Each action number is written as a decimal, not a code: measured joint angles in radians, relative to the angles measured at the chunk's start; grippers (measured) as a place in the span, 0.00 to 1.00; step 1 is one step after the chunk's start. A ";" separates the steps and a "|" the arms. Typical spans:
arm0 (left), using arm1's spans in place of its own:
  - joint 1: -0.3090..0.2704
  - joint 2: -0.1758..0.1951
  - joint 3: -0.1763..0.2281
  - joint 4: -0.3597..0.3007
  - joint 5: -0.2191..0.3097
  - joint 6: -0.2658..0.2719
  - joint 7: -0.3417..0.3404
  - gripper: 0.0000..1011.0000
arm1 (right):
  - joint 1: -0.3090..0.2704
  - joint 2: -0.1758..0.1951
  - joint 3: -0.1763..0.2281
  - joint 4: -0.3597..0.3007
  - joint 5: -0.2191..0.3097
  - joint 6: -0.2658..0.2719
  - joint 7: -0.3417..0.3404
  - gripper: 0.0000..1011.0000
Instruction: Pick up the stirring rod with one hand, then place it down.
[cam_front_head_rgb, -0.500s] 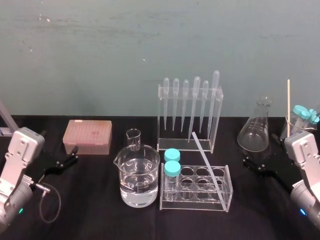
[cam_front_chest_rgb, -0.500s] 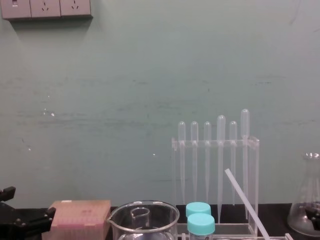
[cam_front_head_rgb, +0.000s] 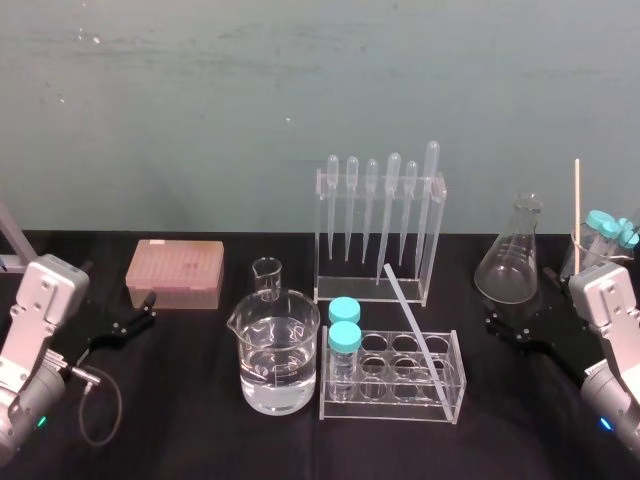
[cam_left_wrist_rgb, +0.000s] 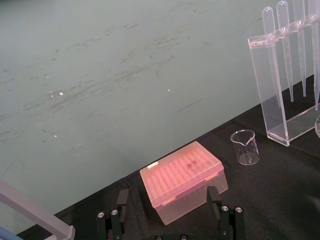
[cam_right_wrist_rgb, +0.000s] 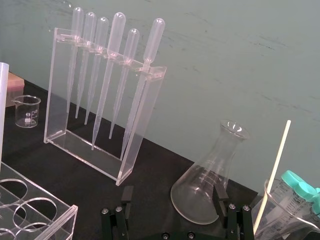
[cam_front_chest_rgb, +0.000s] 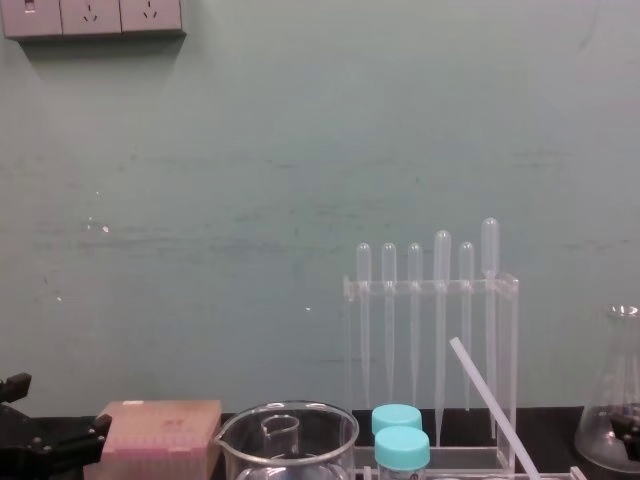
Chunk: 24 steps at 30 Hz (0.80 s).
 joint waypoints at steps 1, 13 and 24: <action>0.000 0.000 0.000 0.000 0.000 0.000 0.000 0.99 | 0.000 0.000 0.000 0.000 0.000 0.000 0.000 0.99; 0.000 0.000 0.000 0.000 0.000 0.000 0.000 0.99 | 0.000 0.000 0.000 0.000 0.000 0.000 0.000 0.99; 0.000 0.000 0.000 0.000 0.000 0.000 0.000 0.99 | 0.000 0.000 0.000 0.000 0.000 0.000 0.000 0.99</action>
